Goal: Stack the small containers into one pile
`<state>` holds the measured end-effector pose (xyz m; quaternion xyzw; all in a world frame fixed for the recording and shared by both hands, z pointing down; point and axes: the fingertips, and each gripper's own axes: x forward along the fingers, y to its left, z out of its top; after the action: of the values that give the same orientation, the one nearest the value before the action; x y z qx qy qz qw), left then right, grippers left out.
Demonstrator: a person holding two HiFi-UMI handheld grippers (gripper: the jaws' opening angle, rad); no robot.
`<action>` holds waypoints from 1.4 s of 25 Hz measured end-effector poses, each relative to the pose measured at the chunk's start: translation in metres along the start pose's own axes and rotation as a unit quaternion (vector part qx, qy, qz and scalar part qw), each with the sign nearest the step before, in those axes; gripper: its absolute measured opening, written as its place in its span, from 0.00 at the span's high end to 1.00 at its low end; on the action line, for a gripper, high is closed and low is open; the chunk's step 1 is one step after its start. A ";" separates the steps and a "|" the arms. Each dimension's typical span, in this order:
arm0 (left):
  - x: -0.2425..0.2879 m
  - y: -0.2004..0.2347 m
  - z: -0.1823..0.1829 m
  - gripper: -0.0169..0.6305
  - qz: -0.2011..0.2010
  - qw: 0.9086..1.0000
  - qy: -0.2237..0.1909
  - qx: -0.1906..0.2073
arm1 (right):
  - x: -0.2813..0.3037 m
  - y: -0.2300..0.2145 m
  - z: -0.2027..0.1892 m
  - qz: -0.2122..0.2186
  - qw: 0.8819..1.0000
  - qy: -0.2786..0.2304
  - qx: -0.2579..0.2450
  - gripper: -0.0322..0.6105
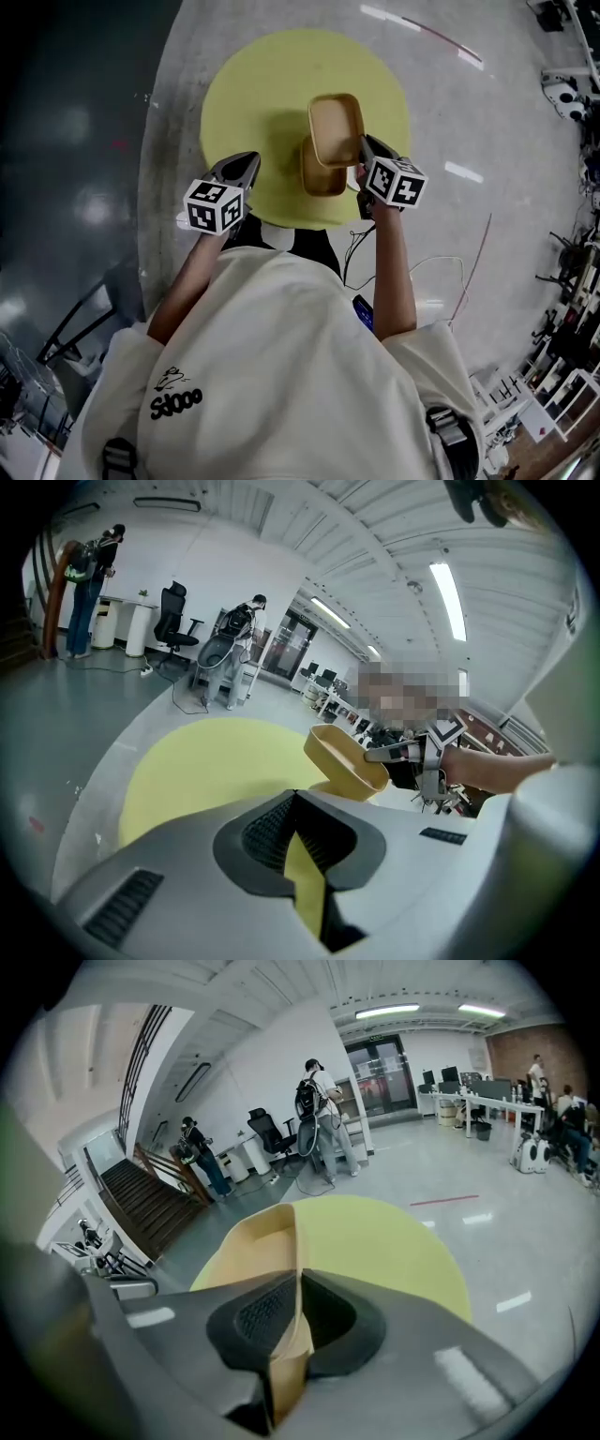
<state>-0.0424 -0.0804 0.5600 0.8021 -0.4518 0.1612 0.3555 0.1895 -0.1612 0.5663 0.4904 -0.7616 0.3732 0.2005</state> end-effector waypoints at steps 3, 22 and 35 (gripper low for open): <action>-0.002 0.008 0.001 0.97 -0.009 1.000 0.010 0.006 | -0.008 -0.001 -0.016 -0.015 0.999 0.005 0.031 0.91; -0.007 0.025 -0.025 0.97 -0.073 0.995 0.049 0.054 | -0.024 -0.002 -0.109 -0.078 0.995 0.040 0.051 0.91; -0.015 0.030 -0.027 0.97 -0.061 0.996 0.047 0.052 | -0.011 -0.024 -0.118 -0.134 0.989 0.066 0.023 0.90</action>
<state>-0.0738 -0.0614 0.5826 0.8375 -0.3757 0.1997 0.3430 0.2086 -0.0702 0.6428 0.5670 -0.6651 0.3922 0.2869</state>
